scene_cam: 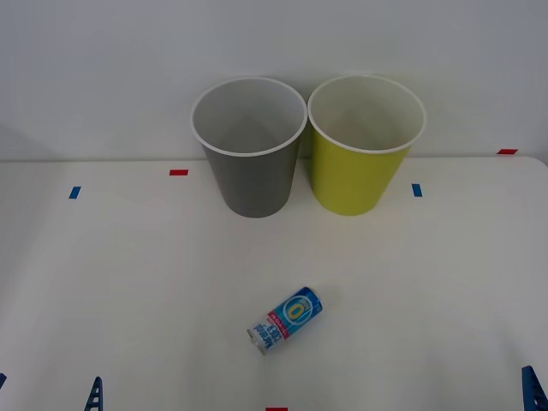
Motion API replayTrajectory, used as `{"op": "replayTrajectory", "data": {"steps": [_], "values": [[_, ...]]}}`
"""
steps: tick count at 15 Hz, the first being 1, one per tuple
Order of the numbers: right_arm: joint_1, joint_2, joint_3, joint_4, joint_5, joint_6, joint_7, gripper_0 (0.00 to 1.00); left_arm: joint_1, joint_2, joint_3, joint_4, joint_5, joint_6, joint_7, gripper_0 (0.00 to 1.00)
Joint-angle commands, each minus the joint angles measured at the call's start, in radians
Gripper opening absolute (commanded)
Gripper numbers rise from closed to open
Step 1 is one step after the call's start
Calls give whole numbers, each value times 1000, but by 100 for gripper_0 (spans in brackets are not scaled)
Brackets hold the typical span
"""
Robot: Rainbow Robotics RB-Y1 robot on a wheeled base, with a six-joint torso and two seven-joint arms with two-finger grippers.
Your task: Put cans in the gray bin and PET bottles in the light green bin.
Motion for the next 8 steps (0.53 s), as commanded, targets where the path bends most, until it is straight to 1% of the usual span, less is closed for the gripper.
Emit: {"op": "replayTrajectory", "data": {"steps": [1, 8], "values": [[0, 0, 0, 0, 0, 0, 0, 100, 0, 0, 0, 0, 0, 0, 0, 100], [0, 0, 0, 0, 0, 0, 0, 100, 0, 0, 0, 0, 0, 0, 0, 100]]}}
